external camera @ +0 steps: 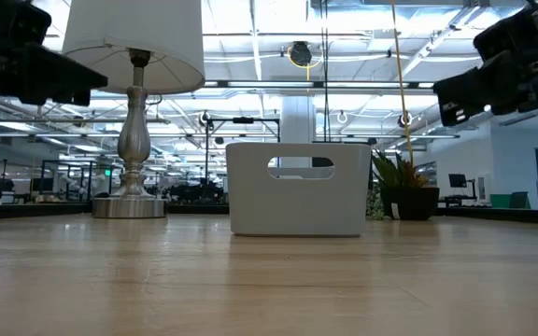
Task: Pick and place rubber bands into bin
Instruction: Return to Home Position
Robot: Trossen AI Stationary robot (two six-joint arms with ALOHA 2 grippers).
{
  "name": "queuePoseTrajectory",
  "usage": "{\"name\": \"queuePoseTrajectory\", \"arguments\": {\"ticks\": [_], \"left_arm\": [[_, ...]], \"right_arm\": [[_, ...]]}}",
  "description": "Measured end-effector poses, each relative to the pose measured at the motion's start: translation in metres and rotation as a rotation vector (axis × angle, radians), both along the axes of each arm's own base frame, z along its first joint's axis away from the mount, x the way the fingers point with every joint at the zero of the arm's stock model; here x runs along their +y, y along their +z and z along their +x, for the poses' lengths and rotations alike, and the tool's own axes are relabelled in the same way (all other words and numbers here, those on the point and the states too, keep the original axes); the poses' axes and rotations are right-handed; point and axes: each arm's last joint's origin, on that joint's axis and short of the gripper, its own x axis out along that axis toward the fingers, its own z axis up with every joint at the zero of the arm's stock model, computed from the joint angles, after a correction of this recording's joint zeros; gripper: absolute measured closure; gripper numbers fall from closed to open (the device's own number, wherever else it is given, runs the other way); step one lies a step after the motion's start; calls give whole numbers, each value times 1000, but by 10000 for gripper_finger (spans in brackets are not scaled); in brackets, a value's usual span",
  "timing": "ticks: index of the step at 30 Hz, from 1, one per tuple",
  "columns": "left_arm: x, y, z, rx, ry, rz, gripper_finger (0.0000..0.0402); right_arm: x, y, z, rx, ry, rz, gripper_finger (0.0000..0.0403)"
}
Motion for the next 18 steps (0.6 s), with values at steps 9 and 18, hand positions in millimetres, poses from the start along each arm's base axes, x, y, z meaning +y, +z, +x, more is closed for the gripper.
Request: {"name": "queuePoseTrajectory", "arguments": {"ticks": [9,18], "left_arm": [[3,-4,1,9,27,-17,401],[5,-7,1,43,81,-98,387]], "right_arm": [[-10,5,-1,-51,-37,-31,403],[-18,4,-2,-45,-96,-16,403]]}}
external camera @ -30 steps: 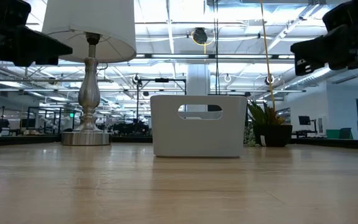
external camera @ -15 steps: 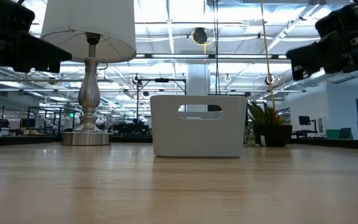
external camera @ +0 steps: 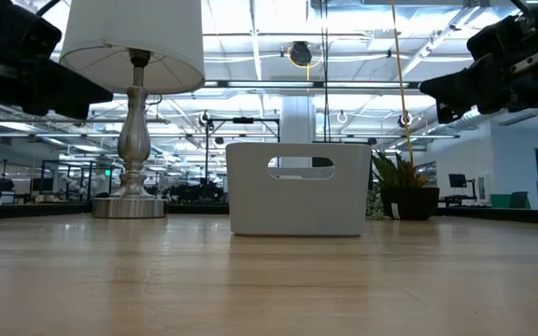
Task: Pick and place rubber bands into bin
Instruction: Return to Home Position
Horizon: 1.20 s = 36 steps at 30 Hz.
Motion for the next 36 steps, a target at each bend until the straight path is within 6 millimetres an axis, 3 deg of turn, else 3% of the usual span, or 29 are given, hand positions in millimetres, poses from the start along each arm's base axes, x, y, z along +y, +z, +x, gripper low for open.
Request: {"name": "queuePoseTrajectory", "arguments": {"ticks": [15,25,36], "left_arm": [[1,0,0,3,23,23,397],[1,0,0,2,23,25,354],[1,0,0,2,23,25,350]], "right_arm": [[0,1,0,-10,1,-3,403],[0,1,0,-9,1,-3,403],[0,1,0,-9,1,-3,403]]}}
